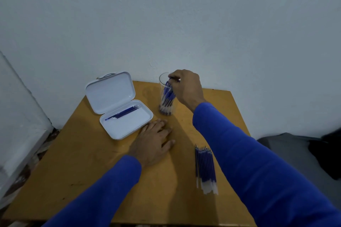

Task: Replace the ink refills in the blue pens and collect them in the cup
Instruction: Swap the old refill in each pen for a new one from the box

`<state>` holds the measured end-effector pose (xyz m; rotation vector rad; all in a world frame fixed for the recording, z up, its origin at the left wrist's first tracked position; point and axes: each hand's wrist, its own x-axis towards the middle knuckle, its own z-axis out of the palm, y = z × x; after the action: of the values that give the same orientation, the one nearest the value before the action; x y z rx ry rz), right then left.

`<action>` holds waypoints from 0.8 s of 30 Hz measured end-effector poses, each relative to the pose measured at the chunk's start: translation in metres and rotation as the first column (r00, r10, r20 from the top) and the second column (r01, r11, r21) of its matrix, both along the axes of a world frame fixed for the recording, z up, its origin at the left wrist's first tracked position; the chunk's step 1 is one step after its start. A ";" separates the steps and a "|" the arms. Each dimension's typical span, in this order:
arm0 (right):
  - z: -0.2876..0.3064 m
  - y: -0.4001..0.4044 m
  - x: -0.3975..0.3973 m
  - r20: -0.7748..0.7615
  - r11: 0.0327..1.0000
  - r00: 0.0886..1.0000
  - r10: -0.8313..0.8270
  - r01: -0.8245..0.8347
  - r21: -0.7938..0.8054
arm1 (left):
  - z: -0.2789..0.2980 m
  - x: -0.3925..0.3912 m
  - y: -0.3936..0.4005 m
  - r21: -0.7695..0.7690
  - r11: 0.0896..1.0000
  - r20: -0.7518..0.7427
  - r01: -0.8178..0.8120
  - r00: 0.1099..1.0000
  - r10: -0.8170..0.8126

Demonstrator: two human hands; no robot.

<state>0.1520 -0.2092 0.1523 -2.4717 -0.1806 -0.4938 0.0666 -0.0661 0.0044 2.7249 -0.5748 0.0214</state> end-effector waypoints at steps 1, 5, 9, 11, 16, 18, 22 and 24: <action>0.000 -0.002 -0.002 0.023 1.000 1.000 0.002 -0.003 0.014 | 0.000 0.000 0.000 -0.005 1.000 0.006 0.003 1.000 -0.003; -0.004 -0.019 -0.016 0.077 0.996 0.996 -0.048 0.042 0.081 | 0.000 -0.001 0.000 -0.012 1.000 0.029 0.020 0.999 -0.020; -0.023 -0.046 -0.030 0.050 0.988 0.989 -0.136 0.131 0.087 | 0.000 -0.001 0.001 -0.012 1.000 0.029 0.027 0.999 -0.027; -0.038 -0.062 -0.035 -0.011 0.980 0.981 -0.192 0.192 0.058 | 0.000 -0.001 0.001 -0.015 1.000 0.029 0.027 0.999 -0.026; -0.075 -0.097 -0.046 -0.263 0.943 0.908 -0.326 0.291 -0.164 | 0.000 0.000 0.001 -0.001 1.000 0.024 0.022 0.999 -0.022; -0.086 -0.107 -0.046 -0.311 0.914 0.879 -0.361 0.267 -0.305 | 0.000 0.000 0.002 0.009 1.000 0.029 0.024 0.999 -0.024; -0.102 -0.119 -0.046 -0.380 0.884 0.857 -0.347 0.163 -0.439 | 0.005 -0.002 0.001 -0.002 1.000 0.016 0.015 1.000 -0.015; -0.110 -0.122 -0.050 -0.348 0.887 0.880 -0.322 0.152 -0.436 | 0.006 -0.002 0.000 0.003 1.000 0.006 0.013 1.000 -0.013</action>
<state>0.1020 -0.3310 0.0426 -2.9539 0.2317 -0.0133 0.0642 -0.0657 0.0108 2.7245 -0.5952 0.0257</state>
